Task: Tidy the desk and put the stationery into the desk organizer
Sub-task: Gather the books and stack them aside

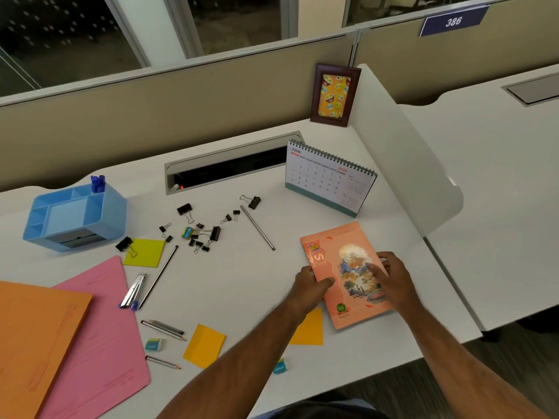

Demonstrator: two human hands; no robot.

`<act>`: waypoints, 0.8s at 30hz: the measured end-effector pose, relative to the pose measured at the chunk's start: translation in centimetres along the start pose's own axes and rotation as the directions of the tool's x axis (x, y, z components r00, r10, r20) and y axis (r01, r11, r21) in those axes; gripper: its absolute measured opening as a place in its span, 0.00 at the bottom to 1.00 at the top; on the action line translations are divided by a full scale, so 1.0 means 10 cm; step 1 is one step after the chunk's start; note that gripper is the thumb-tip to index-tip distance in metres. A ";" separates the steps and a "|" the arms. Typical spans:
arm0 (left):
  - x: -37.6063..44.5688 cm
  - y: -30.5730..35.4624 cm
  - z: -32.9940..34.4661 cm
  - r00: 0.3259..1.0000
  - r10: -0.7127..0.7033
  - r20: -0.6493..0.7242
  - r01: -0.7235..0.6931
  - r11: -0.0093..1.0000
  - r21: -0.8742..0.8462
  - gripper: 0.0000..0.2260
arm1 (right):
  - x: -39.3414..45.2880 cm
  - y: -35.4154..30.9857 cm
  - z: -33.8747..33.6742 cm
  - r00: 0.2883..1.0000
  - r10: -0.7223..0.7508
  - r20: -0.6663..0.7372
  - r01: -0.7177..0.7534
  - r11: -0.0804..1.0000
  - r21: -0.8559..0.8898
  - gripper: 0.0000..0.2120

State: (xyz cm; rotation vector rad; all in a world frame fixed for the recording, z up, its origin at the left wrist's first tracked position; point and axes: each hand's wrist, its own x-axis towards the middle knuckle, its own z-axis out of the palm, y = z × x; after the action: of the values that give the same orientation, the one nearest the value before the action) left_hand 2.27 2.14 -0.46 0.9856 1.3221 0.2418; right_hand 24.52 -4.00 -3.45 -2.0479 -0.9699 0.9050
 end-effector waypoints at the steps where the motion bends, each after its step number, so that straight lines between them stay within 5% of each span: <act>1: 0.00 0.00 0.01 1.000 0.002 -0.007 -0.002 1.000 0.024 0.20 | 0.00 0.00 -0.01 1.000 -0.001 -0.009 0.001 1.000 -0.002 0.12; 13: 0.01 -0.03 -0.04 1.000 0.008 0.011 -0.010 0.985 0.173 0.23 | -0.05 0.08 0.03 0.992 -0.014 -0.127 -0.009 0.985 -0.174 0.16; 19: 0.01 -0.12 -0.36 0.989 0.126 -0.083 -0.095 0.947 0.308 0.31 | -0.12 0.06 0.07 0.978 -0.028 -0.207 -0.031 0.961 -0.275 0.19; 24: -0.06 -0.25 -0.73 0.966 0.199 -0.165 -0.132 0.928 0.348 0.28 | -0.22 -0.04 0.21 0.973 -0.088 -0.215 0.000 0.925 -0.381 0.16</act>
State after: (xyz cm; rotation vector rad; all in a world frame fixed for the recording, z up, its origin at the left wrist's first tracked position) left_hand -5.30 3.67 -1.32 1.3947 1.4925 0.2543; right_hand 21.66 -5.02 -3.64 -2.3769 -1.1241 0.4647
